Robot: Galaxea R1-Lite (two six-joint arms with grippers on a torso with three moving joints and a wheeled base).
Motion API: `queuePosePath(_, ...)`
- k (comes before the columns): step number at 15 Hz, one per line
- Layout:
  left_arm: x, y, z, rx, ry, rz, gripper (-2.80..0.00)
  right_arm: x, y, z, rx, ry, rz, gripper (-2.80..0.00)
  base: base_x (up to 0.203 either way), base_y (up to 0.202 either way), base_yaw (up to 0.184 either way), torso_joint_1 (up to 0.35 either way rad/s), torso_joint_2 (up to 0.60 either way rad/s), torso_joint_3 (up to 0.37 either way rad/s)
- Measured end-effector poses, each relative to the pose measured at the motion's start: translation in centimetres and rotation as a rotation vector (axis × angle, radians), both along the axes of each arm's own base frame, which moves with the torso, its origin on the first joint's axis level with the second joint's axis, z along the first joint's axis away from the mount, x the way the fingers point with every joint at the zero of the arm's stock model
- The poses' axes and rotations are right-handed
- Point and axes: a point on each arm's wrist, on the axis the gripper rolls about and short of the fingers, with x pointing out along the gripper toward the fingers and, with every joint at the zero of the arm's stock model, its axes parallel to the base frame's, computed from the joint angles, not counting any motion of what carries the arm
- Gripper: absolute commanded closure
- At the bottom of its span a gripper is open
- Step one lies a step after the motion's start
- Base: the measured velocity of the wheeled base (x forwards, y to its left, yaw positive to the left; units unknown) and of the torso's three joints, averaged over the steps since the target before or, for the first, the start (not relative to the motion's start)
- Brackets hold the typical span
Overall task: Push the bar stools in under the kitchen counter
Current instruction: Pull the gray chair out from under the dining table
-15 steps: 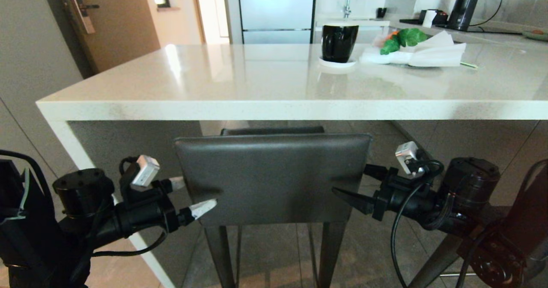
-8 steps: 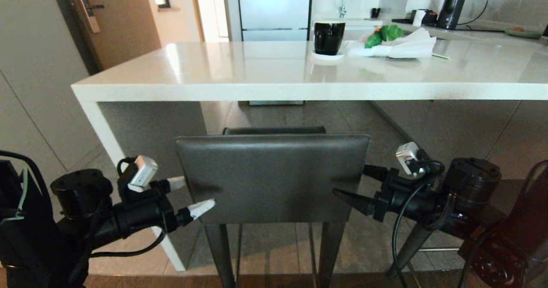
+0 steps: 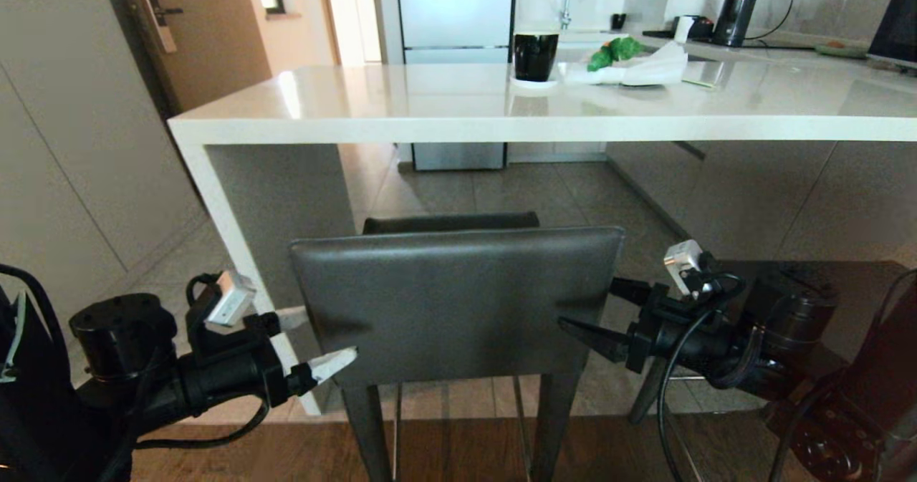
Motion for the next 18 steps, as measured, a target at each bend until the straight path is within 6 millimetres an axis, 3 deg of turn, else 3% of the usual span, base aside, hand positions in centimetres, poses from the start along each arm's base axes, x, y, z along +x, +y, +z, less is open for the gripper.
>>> queuePosePath(8, -1.3, 0.0, 0.3, 0.002, 0.009, -0.002, -2.80, -1.0, 0.1, 0.1, -0.007, 0.011, -0.011, -2.80, -0.194, 0.000, -0.002, 0.002, 0.00, 0.003)
queuePosePath(18, -1.4, -0.1, 0.4, 0.002, 0.007, -0.007, -2.80, -1.4, 0.0, 0.0, -0.011, 0.018, -0.009, -2.80, -0.194, 0.000, -0.001, 0.001, 0.01, 0.001)
